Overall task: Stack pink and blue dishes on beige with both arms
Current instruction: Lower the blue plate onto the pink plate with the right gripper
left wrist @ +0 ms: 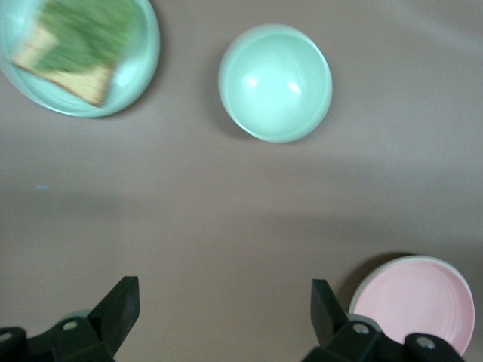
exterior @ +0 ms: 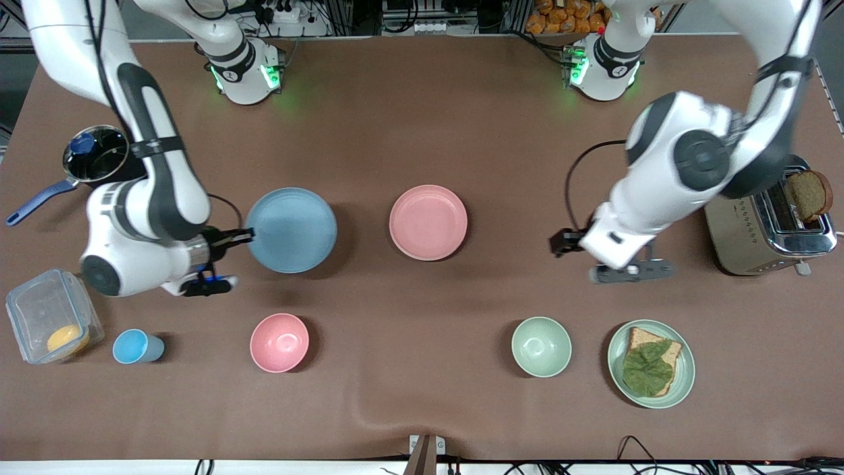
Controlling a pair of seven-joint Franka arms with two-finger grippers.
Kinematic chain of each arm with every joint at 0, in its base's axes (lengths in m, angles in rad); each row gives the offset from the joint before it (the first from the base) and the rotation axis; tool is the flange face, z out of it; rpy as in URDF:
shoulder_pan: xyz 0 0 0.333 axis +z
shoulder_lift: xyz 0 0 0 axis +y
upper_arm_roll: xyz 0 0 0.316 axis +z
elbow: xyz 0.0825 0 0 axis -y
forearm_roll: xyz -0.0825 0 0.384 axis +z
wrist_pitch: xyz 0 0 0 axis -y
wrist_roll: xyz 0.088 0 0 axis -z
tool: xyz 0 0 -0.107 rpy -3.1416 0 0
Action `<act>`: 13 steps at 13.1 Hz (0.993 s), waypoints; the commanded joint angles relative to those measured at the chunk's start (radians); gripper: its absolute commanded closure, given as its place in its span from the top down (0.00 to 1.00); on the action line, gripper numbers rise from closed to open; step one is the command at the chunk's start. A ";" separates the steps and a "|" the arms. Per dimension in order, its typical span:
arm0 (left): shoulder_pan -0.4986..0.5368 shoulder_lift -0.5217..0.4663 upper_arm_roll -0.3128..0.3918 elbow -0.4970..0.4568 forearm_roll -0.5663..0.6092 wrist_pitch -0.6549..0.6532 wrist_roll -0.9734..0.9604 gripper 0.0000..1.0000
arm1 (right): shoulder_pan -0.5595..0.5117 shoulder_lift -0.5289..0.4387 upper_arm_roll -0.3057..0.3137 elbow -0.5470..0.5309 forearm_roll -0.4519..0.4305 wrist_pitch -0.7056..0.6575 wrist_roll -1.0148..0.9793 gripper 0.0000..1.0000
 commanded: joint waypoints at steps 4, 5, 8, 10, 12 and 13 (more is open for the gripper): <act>0.102 -0.152 -0.007 0.037 0.008 -0.136 0.041 1.00 | 0.175 0.084 -0.011 0.021 0.217 0.030 0.121 0.00; 0.102 -0.152 -0.007 0.063 0.011 -0.179 0.045 1.00 | 0.197 0.097 -0.011 0.021 0.236 0.044 0.121 0.00; 0.110 -0.184 -0.006 0.114 0.010 -0.256 0.062 1.00 | 0.272 0.136 -0.011 0.021 0.326 0.120 0.121 0.00; 0.126 -0.195 -0.009 0.117 0.001 -0.274 0.119 1.00 | 0.296 0.156 -0.011 0.022 0.369 0.165 0.121 0.00; 0.139 -0.197 -0.001 0.126 -0.042 -0.326 0.133 1.00 | 0.324 0.168 -0.011 0.022 0.412 0.174 0.121 0.00; 0.140 -0.220 0.011 0.124 -0.047 -0.328 0.153 1.00 | 0.332 0.171 -0.011 0.024 0.435 0.185 0.121 0.00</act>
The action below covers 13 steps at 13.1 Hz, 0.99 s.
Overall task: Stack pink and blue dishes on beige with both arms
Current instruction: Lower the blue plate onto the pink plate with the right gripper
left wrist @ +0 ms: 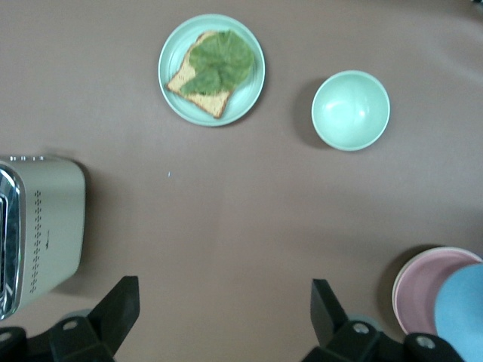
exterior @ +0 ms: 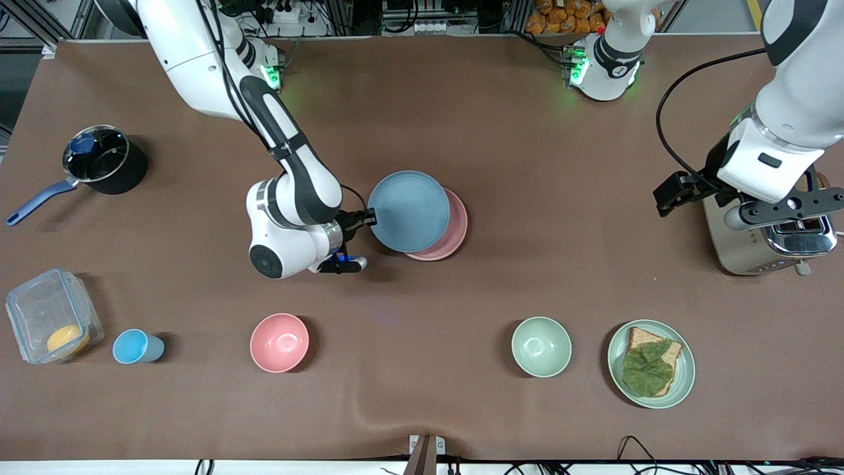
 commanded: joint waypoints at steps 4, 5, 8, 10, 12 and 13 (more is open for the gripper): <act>-0.092 -0.051 0.183 -0.002 -0.043 -0.049 0.148 1.00 | 0.044 0.065 -0.011 0.065 0.066 0.048 0.009 0.00; -0.145 -0.057 0.256 -0.003 -0.068 -0.067 0.168 1.00 | 0.045 0.073 -0.011 0.072 0.067 0.059 0.009 0.00; -0.177 -0.076 0.331 -0.025 -0.102 -0.070 0.216 1.00 | 0.048 0.090 -0.011 0.078 0.069 0.093 0.009 0.00; -0.180 -0.090 0.332 -0.036 -0.102 -0.070 0.216 1.00 | 0.056 0.087 -0.011 0.081 0.096 0.096 0.006 0.99; -0.180 -0.096 0.332 -0.042 -0.102 -0.070 0.216 1.00 | 0.045 0.075 -0.011 0.090 0.095 0.085 0.007 1.00; -0.180 -0.096 0.332 -0.042 -0.102 -0.070 0.217 1.00 | 0.038 0.067 -0.013 0.092 0.095 0.072 0.007 1.00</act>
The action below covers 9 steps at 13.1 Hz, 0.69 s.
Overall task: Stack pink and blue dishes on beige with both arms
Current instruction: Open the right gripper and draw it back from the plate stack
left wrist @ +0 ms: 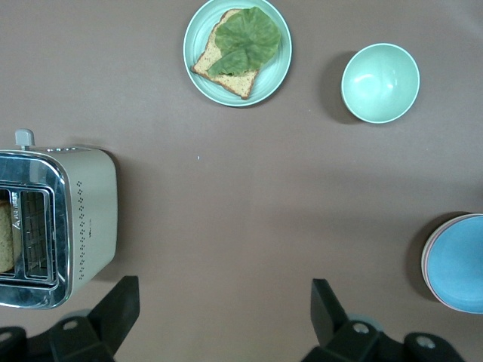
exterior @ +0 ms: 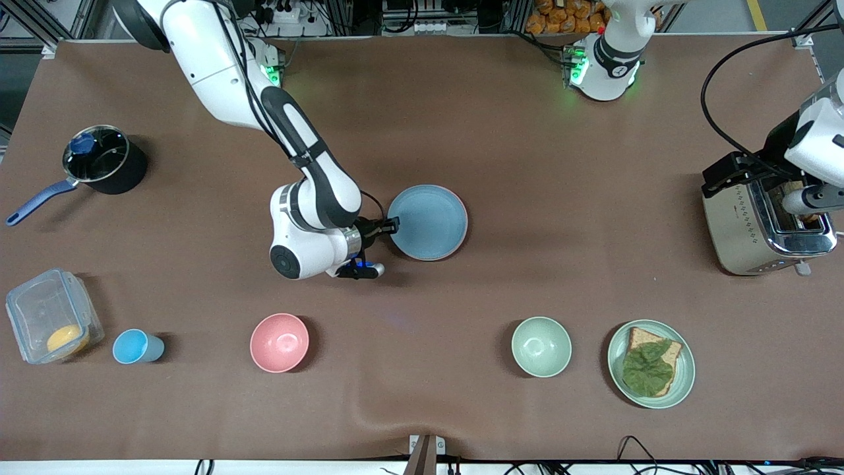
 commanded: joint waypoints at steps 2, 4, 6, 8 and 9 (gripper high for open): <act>-0.025 -0.035 0.022 -0.032 -0.020 -0.003 0.018 1.00 | -0.034 -0.015 -0.024 0.059 0.014 -0.123 0.004 1.00; -0.028 -0.035 0.023 -0.027 -0.020 -0.003 0.018 1.00 | -0.120 -0.018 -0.025 0.116 -0.047 -0.249 0.003 1.00; -0.027 -0.033 0.022 -0.029 -0.020 -0.003 0.018 1.00 | -0.190 -0.024 -0.025 0.148 -0.140 -0.329 0.000 1.00; -0.027 -0.035 0.023 -0.029 -0.020 -0.003 0.017 1.00 | -0.249 -0.025 -0.024 0.187 -0.233 -0.373 -0.008 1.00; -0.027 -0.035 0.022 -0.029 -0.020 -0.003 0.018 1.00 | -0.273 -0.025 -0.024 0.210 -0.285 -0.396 -0.009 1.00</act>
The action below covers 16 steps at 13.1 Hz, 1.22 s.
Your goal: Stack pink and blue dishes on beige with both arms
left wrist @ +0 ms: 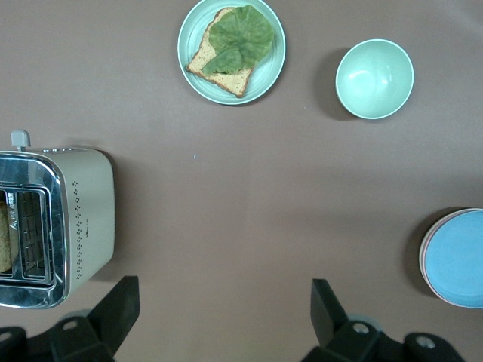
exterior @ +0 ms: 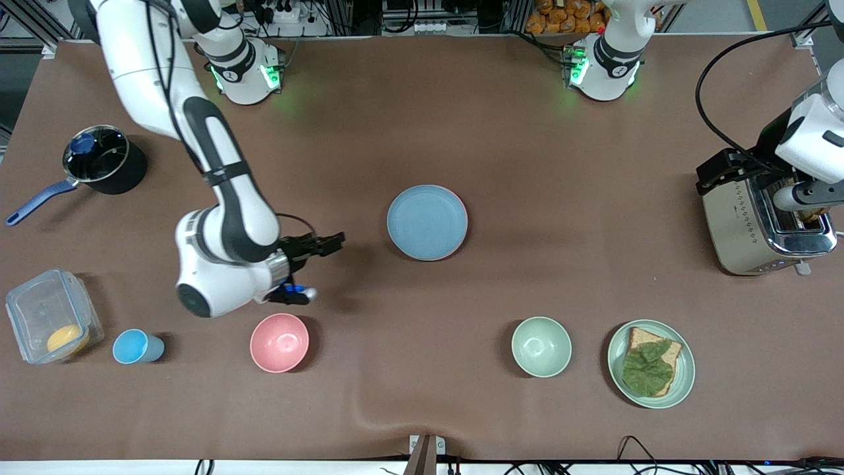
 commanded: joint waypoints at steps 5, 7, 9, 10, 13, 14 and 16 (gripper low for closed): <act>0.003 -0.037 0.019 -0.016 -0.041 -0.004 0.020 1.00 | -0.154 -0.067 0.008 0.066 -0.315 -0.112 -0.066 1.00; 0.000 -0.035 0.013 -0.018 -0.038 -0.004 0.015 1.00 | -0.171 -0.154 -0.001 0.039 -0.409 -0.068 -0.096 1.00; 0.000 -0.035 0.011 -0.015 -0.040 -0.007 0.018 1.00 | -0.206 -0.290 -0.001 -0.079 -0.440 0.032 -0.094 1.00; -0.002 -0.035 0.011 -0.015 -0.040 -0.006 0.014 1.00 | -0.233 -0.370 -0.001 -0.154 -0.440 0.072 -0.094 1.00; -0.003 -0.035 0.011 -0.015 -0.037 -0.006 0.015 1.00 | -0.275 -0.527 -0.003 -0.238 -0.502 0.095 -0.086 1.00; -0.003 -0.035 0.011 -0.015 -0.037 -0.007 0.009 1.00 | -0.271 -0.563 -0.003 -0.235 -0.579 0.092 -0.082 1.00; -0.003 -0.037 0.011 -0.015 -0.035 -0.012 0.007 1.00 | -0.275 -0.634 -0.001 -0.230 -0.613 0.081 -0.083 1.00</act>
